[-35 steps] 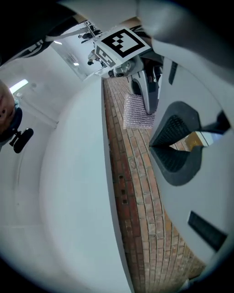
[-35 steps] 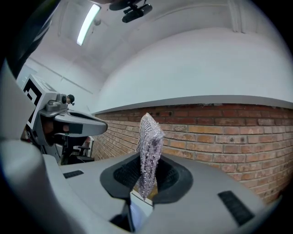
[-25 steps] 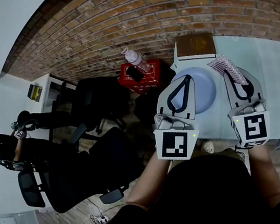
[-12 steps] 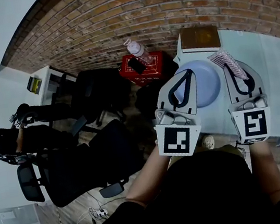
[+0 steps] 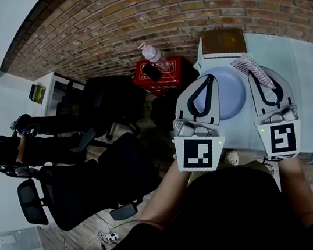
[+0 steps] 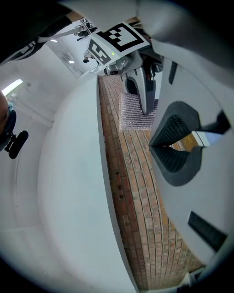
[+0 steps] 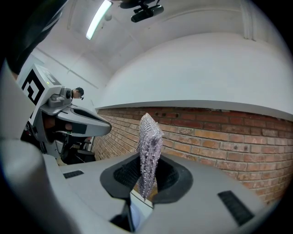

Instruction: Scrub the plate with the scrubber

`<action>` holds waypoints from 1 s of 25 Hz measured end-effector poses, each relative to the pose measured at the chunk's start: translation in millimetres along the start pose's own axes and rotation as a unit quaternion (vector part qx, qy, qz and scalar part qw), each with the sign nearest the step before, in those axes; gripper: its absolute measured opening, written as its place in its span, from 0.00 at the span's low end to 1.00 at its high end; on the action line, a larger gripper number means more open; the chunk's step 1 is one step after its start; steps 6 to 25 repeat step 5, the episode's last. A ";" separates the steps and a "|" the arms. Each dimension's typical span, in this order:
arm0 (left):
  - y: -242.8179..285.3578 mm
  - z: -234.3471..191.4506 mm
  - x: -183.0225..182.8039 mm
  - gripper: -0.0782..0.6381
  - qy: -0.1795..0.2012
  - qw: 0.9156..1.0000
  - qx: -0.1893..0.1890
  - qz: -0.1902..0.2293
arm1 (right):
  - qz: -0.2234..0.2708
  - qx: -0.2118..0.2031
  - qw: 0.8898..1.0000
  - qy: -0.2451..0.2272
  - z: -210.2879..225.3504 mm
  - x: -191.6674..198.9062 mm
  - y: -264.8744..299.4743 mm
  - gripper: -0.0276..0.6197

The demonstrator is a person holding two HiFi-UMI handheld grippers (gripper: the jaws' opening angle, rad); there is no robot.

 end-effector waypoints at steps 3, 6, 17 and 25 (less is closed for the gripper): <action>0.9 -0.4 0.1 0.14 0.000 1.000 0.000 0.001 | 0.002 0.006 1.000 0.001 2.1 -1.1 0.3 0.17; 1.4 -0.8 -0.4 0.14 0.000 1.000 -0.001 0.001 | 0.002 0.007 1.000 -0.002 3.9 -2.6 0.2 0.17; 1.4 -0.8 -0.4 0.14 0.000 1.000 -0.001 0.001 | 0.002 0.007 1.000 -0.002 3.9 -2.6 0.2 0.17; 1.4 -0.8 -0.4 0.14 0.000 1.000 -0.001 0.001 | 0.002 0.007 1.000 -0.002 3.9 -2.6 0.2 0.17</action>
Point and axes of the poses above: the fingertips, and each gripper's own axes: y forward along the fingers, z to its right, x out of its underside, the point moved 5 cm from there along -y, backward along the fingers, and after that the axes turned 9 degrees about z, right-handed, at the moved point
